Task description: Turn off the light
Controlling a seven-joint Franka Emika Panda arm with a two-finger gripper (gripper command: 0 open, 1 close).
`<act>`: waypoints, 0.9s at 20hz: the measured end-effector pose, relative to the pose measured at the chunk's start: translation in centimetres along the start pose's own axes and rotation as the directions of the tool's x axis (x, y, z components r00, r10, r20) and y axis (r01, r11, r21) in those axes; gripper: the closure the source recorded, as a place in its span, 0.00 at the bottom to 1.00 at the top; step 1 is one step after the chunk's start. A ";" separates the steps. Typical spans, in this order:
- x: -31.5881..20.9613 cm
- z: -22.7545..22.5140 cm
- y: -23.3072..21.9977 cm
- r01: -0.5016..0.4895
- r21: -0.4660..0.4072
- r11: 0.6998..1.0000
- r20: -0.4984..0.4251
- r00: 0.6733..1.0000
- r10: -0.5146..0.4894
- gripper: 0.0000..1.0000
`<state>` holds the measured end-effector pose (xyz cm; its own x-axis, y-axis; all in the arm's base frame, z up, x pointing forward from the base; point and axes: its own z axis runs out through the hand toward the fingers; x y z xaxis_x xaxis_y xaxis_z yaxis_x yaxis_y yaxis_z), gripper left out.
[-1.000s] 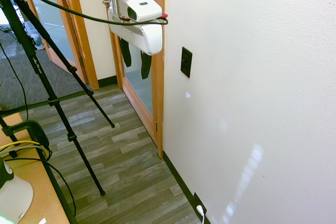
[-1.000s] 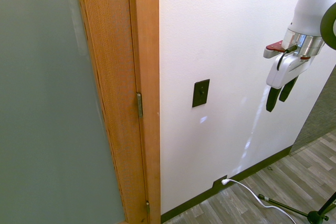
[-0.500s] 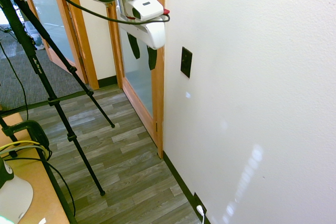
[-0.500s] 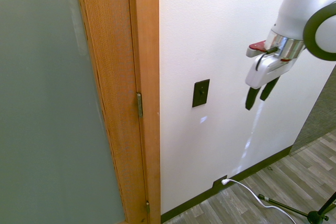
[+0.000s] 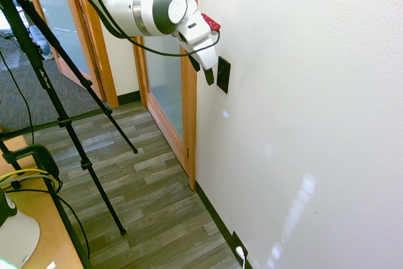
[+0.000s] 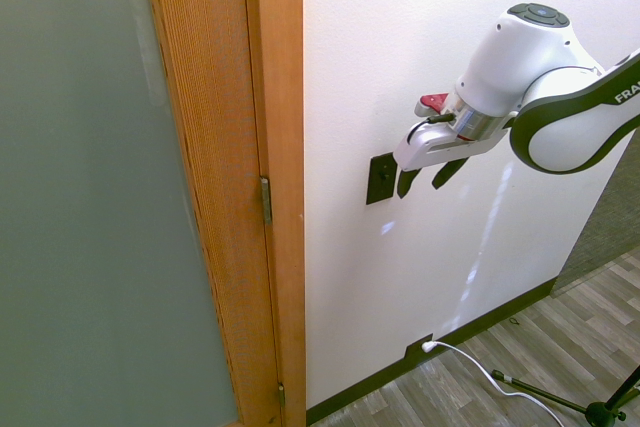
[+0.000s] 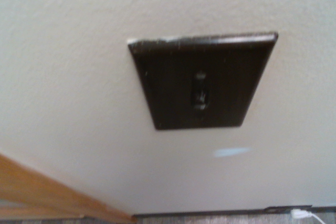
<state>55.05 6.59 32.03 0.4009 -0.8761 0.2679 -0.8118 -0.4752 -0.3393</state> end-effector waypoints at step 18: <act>-0.7 3.6 -4.6 -0.026 0.009 1.000 -0.146 0.989 0.027 1.00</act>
<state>60.09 9.10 30.13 0.3125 -0.8674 0.3872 -0.8179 -0.4530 -0.3547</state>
